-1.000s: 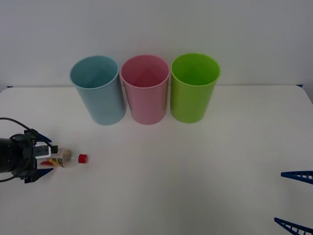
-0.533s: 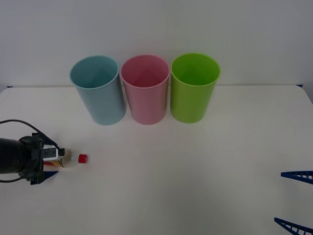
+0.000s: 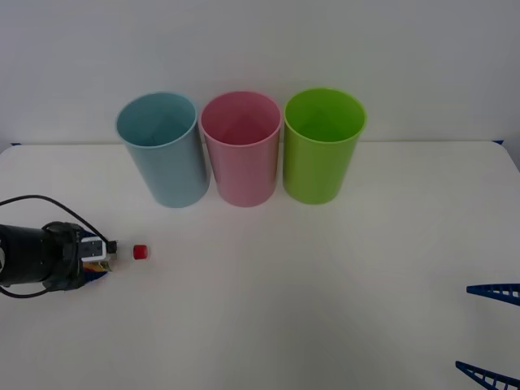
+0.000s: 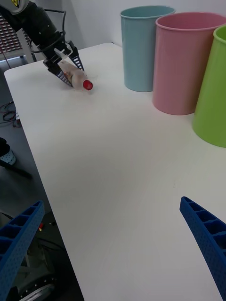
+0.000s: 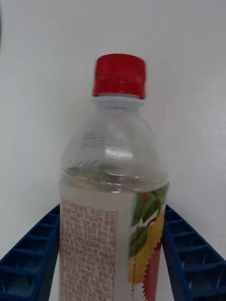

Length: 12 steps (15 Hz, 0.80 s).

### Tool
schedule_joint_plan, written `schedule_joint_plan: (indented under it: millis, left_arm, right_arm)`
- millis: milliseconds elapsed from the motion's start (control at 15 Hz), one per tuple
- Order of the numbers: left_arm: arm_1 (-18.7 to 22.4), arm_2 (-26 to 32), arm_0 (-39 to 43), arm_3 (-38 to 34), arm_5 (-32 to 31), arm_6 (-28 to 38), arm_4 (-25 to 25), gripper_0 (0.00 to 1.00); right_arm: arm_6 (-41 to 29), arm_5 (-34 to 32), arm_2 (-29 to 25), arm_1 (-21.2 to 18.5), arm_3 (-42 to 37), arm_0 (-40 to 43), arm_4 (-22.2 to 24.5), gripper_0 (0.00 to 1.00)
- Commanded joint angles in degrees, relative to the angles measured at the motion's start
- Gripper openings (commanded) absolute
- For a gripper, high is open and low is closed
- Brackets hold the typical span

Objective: Put cans in the blue bin and PET bottles in the pink bin and trash in the green bin.

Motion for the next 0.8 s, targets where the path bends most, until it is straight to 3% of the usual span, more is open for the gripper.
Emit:
schedule_joint_plan:
  millis: [67,467,800]
  left_arm:
    - [0.0,0.0,0.0,-0.1,0.8,0.0,-0.3,0.00]
    - [0.6,0.0,0.7,-1.5,3.6,0.2,1.1,0.00]
    - [4.6,0.3,2.9,-8.2,7.2,1.9,16.6,0.00]
  right_arm:
    - [0.0,0.0,0.0,0.0,0.0,0.0,0.0,1.00]
    - [0.0,0.0,0.0,0.0,0.0,0.0,0.0,1.00]
    - [0.0,0.0,0.0,0.0,0.0,0.0,0.0,1.00]
